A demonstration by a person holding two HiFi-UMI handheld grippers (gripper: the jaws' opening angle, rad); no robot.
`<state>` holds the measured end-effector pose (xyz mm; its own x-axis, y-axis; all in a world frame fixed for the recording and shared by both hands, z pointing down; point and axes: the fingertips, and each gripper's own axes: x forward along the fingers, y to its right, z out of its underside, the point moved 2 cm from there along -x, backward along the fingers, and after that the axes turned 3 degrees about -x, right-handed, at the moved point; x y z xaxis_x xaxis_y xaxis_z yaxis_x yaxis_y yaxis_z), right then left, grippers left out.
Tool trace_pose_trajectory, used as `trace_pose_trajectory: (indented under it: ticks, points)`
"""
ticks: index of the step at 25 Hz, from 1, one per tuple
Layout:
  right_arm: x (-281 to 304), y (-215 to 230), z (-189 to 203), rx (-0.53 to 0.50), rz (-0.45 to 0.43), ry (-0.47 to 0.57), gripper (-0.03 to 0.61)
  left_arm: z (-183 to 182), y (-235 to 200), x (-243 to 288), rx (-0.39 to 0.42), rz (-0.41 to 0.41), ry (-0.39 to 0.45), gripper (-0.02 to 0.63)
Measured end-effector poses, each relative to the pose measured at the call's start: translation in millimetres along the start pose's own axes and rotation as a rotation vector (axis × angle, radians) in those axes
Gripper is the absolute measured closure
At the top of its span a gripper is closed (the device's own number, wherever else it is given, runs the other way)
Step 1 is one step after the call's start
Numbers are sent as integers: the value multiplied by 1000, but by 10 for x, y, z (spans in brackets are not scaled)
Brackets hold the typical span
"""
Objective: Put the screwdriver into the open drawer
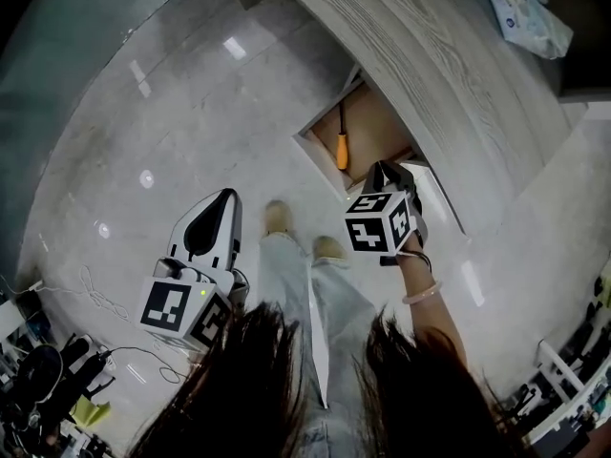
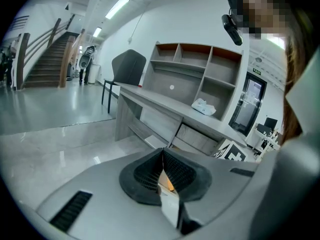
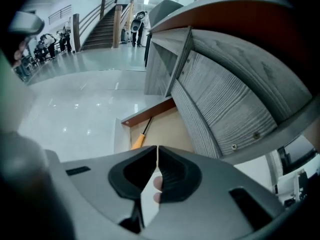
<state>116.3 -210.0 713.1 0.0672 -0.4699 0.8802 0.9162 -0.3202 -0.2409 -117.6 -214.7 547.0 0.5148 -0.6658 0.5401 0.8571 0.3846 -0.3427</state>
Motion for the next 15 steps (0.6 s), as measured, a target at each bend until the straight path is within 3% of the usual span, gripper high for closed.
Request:
trace_pose_trajectory:
  ticks: [15]
  points:
    - [-763,-27,13,-4,-29,90,548,-129,350,-513,-34,-60,48,597]
